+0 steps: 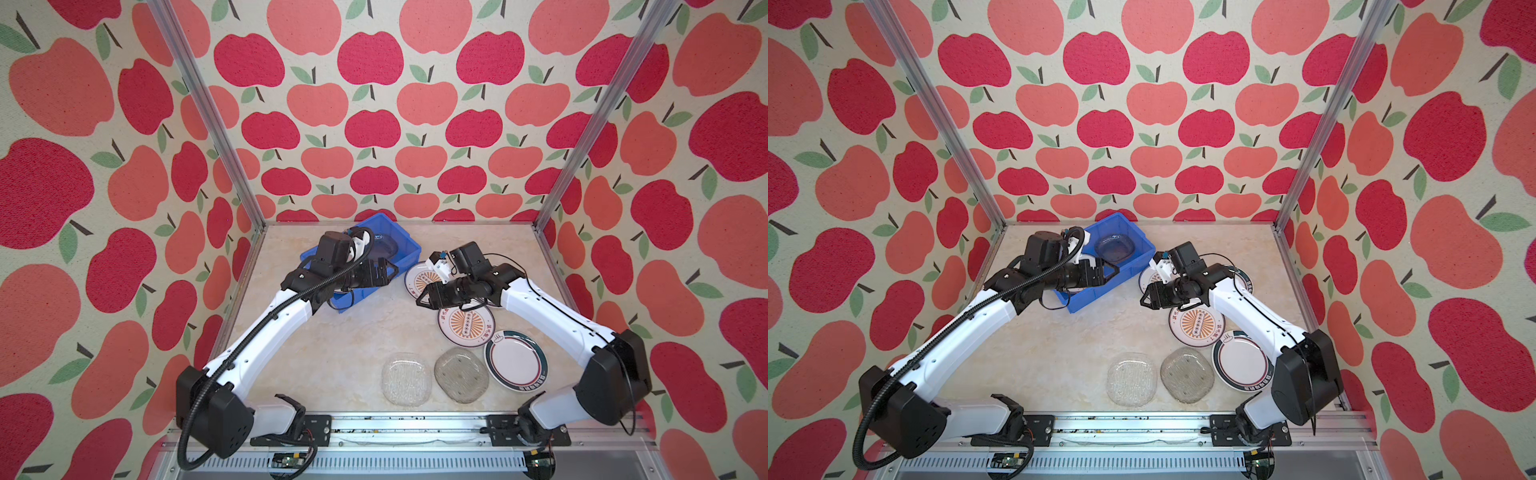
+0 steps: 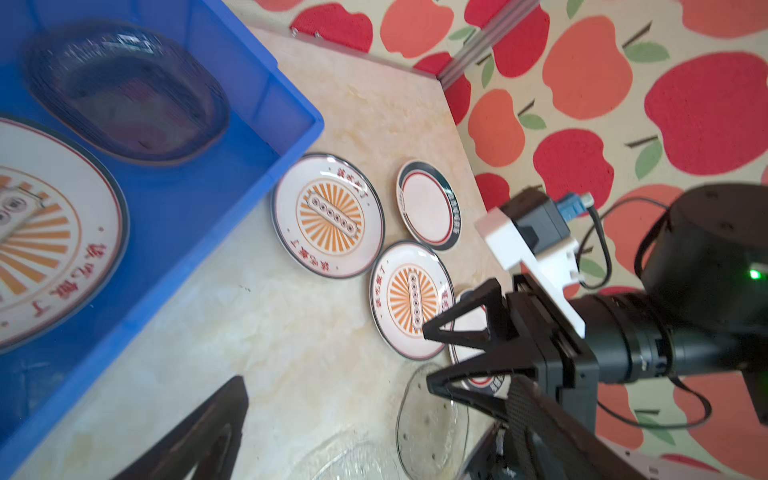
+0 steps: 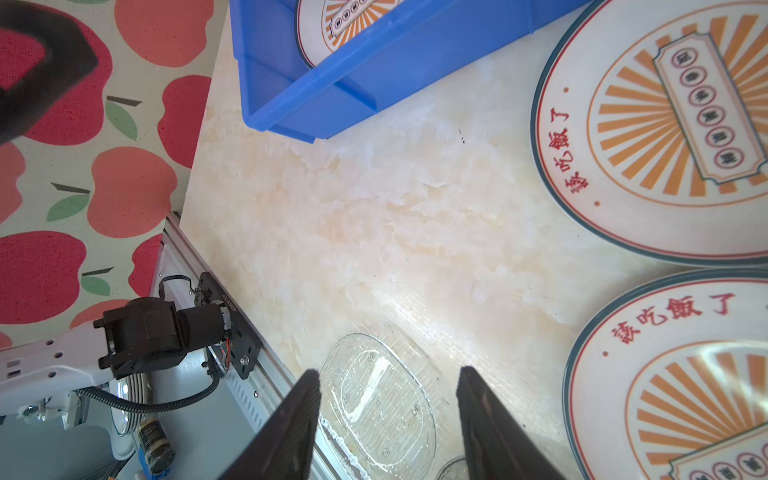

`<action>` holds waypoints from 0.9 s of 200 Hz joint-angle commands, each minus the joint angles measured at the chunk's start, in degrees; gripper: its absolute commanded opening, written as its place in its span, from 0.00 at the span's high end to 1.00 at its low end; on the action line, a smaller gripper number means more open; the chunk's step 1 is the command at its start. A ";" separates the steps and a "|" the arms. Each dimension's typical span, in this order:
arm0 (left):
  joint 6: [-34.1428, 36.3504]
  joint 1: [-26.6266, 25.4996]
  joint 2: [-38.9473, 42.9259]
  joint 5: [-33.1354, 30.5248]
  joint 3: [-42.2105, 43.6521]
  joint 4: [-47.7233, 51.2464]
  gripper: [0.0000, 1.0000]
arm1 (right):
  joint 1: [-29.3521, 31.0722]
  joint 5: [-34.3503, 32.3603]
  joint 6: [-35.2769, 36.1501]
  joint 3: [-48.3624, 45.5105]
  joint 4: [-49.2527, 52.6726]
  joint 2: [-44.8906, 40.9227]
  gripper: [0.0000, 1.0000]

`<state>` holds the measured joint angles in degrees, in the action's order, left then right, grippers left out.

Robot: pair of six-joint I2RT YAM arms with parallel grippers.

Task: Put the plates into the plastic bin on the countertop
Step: 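Withdraw the right gripper and move the left gripper toward the nearer glass plates, then grasp the rim of the glass plate nearest the robot with the left gripper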

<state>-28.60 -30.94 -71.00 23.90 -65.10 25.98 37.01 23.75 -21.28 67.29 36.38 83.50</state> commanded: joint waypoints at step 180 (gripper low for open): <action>-28.00 -20.83 3.38 -10.68 28.46 -1.71 0.47 | 1.77 -3.16 -5.70 -10.22 -4.39 -4.88 0.55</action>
<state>-53.30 -51.53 -66.92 12.71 -37.89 25.65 38.63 21.43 -26.06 58.13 32.60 79.83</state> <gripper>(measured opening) 0.542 0.452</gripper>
